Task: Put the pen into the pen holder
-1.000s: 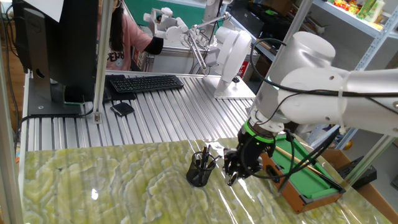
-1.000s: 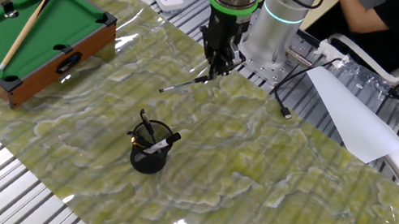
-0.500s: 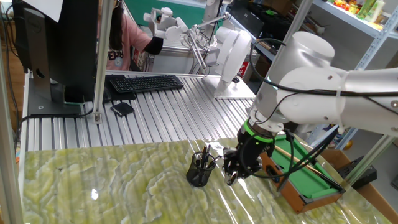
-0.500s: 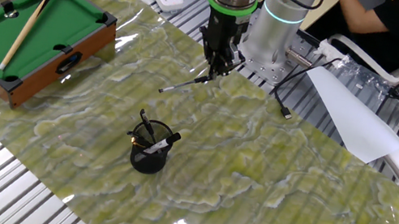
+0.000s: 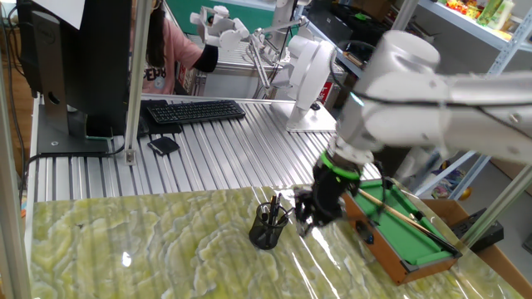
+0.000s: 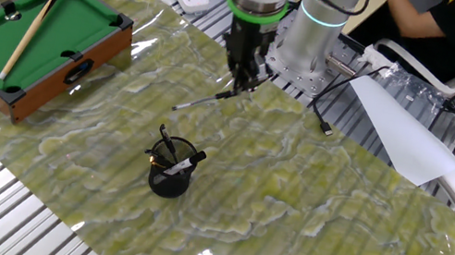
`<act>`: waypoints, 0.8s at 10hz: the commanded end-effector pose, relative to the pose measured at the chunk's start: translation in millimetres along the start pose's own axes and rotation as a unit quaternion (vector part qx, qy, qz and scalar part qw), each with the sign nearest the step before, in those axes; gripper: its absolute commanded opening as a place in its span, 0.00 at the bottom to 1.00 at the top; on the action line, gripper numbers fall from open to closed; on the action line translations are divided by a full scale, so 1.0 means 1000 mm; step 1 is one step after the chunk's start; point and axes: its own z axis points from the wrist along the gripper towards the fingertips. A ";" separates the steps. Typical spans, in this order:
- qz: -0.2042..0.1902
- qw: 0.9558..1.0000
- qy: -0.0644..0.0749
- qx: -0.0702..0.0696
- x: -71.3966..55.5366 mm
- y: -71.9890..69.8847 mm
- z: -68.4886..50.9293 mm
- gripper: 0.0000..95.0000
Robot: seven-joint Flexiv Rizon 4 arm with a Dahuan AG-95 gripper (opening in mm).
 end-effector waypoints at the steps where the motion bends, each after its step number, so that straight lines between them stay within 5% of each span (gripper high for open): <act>1: 0.001 1.000 -0.001 0.001 -0.011 0.005 -0.005 0.00; 5: 0.006 1.000 0.003 0.003 -0.031 0.006 -0.002 0.00; 6: 0.010 1.000 0.011 0.006 -0.036 0.007 -0.003 0.00; 8: 0.015 0.998 0.055 0.010 -0.036 0.007 -0.015 0.00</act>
